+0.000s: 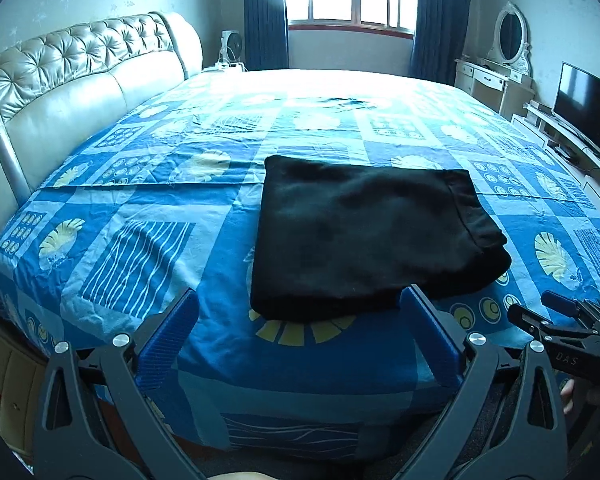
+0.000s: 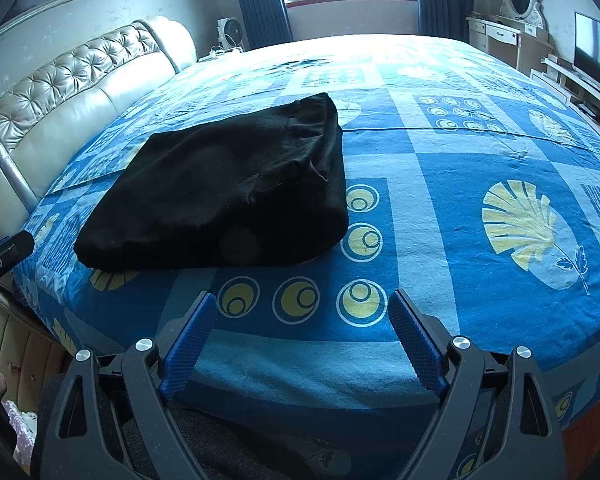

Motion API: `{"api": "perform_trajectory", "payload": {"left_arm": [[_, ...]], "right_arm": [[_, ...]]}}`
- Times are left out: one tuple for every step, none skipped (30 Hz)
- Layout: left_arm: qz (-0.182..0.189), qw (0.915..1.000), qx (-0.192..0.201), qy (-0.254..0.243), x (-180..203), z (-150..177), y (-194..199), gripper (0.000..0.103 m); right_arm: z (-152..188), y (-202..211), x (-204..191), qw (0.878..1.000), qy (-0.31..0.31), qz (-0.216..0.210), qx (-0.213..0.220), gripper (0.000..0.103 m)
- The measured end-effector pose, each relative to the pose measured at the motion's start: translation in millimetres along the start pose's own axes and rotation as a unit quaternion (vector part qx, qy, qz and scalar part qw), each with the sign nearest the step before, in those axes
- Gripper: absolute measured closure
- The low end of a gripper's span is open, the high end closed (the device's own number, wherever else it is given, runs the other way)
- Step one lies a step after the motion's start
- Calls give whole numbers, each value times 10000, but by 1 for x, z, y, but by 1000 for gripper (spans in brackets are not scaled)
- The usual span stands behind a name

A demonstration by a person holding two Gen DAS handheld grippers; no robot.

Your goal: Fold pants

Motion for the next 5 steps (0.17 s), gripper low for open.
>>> {"api": "perform_trajectory", "payload": {"left_arm": [[37,10000,-23,-8,-4,-5,-5,2],[-5,10000,-34,-5,-10,-11,-12,2],[-168,9999,-30,1,-19,-17,-23,2],[-378,9993,-39,9,-28,-24,-36,2],[-542,9985,-68,32,-38,-31,-50,2]], "right_arm": [[-6,2,0,10000,-41,-87,21,17],[-12,5,1,9998,-74,-163,64,17],[-21,7,3,9996,-107,-219,123,17],[-31,8,5,9994,-143,-244,186,17],[-43,8,8,9992,-183,-258,251,16]]}}
Point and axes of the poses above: each gripper's, at about its wrist camera, not at the fingertips, and y roughly against the way its jaws point, x to its right, z to its underside, the point moved 5 cm from there along -y, roughly the way its jaws point, and after that the axes turned 8 degrees about -z, right-handed, at the moved point
